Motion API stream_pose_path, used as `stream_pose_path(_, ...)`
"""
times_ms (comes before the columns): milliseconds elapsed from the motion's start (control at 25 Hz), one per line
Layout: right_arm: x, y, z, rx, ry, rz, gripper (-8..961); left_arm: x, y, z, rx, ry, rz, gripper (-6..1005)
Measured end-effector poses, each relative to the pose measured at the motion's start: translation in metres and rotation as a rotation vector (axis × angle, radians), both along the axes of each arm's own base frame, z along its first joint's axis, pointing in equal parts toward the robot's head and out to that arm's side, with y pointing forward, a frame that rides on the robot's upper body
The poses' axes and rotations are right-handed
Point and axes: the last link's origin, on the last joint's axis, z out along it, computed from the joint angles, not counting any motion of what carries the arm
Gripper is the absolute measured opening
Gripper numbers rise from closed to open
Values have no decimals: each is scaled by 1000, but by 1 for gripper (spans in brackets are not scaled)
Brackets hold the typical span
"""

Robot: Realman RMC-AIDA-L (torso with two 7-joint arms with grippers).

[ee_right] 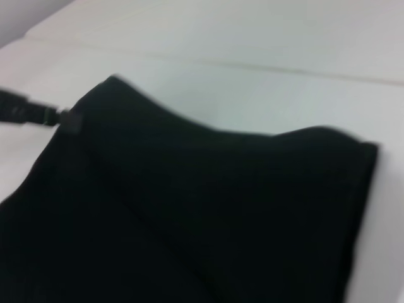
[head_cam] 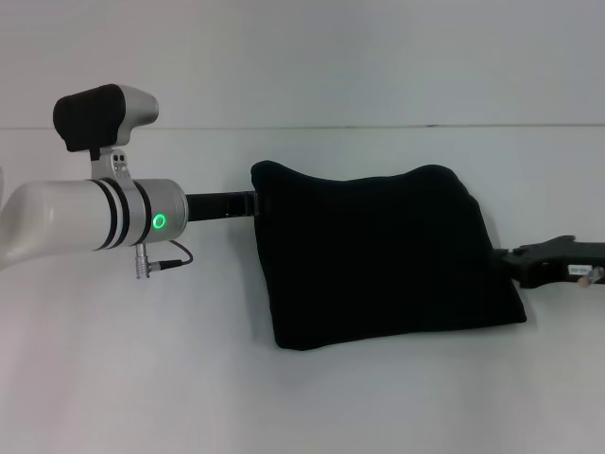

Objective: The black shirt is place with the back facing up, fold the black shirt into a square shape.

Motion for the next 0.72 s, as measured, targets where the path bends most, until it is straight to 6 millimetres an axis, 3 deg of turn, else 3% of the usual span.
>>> stream_pose_path(480, 2, 0, 47, 168, 181, 5, 133, 2, 7, 6, 31, 20, -8, 139)
stream_pose_path(720, -8, -2, 53, 183, 253, 55, 142, 4, 13, 9, 59, 37, -10, 143)
